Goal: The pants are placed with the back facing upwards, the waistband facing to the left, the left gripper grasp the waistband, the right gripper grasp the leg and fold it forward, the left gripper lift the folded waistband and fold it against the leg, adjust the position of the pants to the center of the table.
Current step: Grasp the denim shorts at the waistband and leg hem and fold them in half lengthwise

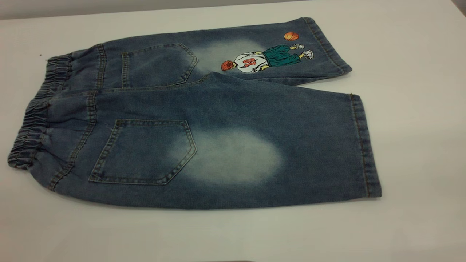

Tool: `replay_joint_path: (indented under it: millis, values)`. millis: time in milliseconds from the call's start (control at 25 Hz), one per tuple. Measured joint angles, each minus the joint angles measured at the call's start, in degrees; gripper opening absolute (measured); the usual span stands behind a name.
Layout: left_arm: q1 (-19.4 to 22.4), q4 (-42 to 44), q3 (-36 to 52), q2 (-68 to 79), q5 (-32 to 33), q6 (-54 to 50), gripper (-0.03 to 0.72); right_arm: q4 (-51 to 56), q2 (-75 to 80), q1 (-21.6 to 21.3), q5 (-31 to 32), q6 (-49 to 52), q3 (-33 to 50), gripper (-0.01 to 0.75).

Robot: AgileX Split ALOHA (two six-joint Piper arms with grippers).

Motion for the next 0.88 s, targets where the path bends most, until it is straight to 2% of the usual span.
replay_joint_path:
  millis: [400, 600, 880]
  values:
    - [0.0, 0.0, 0.0, 0.0, 0.0, -0.2, 0.512, 0.5, 0.0, 0.0, 0.0, 0.5, 0.0, 0.486]
    - [0.0, 0.1, -0.8, 0.9, -0.4, -5.0, 0.512, 1.9, 1.5, 0.0, 0.1, 3.0, -0.8, 0.501]
    - [0.0, 1.7, -8.3, 19.1, -6.8, -10.6, 0.512, 3.8, 12.5, 0.0, -3.2, 3.2, -9.9, 0.553]
